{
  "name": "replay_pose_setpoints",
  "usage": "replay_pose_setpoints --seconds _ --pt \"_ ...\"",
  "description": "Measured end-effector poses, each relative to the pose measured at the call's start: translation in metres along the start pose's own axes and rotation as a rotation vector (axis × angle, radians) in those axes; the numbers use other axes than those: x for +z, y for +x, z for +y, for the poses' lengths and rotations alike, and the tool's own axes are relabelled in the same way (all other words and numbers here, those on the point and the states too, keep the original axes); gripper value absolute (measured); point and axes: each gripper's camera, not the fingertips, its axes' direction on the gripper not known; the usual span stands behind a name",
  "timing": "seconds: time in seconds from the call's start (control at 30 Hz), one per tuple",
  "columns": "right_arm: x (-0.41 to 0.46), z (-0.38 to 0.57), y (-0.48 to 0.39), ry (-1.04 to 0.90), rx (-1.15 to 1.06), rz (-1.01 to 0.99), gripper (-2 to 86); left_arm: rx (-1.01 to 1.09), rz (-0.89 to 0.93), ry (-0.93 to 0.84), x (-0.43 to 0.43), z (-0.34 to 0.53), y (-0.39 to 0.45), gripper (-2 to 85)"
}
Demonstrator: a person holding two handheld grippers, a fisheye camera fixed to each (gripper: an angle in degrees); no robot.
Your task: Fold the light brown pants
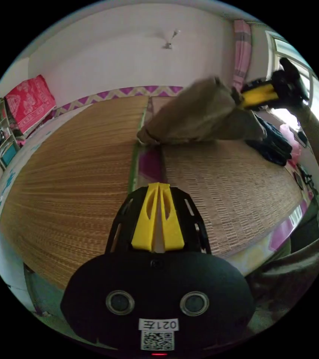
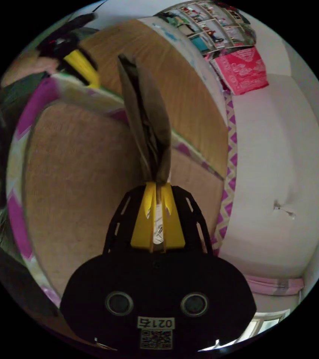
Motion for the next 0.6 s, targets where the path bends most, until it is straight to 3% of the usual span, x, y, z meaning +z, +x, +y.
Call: replay_pose_setpoints --seconds 0.13,0.27,0.43,0.6 --pt "0.005 0.02 -0.14 -0.053 -0.137 0.001 -0.3 0.064 0.049 -0.009 0.001 0.005 0.038 -0.6" --pt "0.006 0.032 -0.181 -0.037 0.013 0.164 0.6 0.103 0.114 -0.056 0.002 0.012 0.052 1.1" --pt "-0.035 0.145 -0.117 0.21 0.644 -0.133 6.6 0.148 0.21 -0.065 -0.01 0.02 0.052 6.8" --pt "-0.03 0.287 -0.067 0.304 1.187 -0.28 10.3 0.248 0.282 -0.039 -0.012 0.015 0.076 10.1"
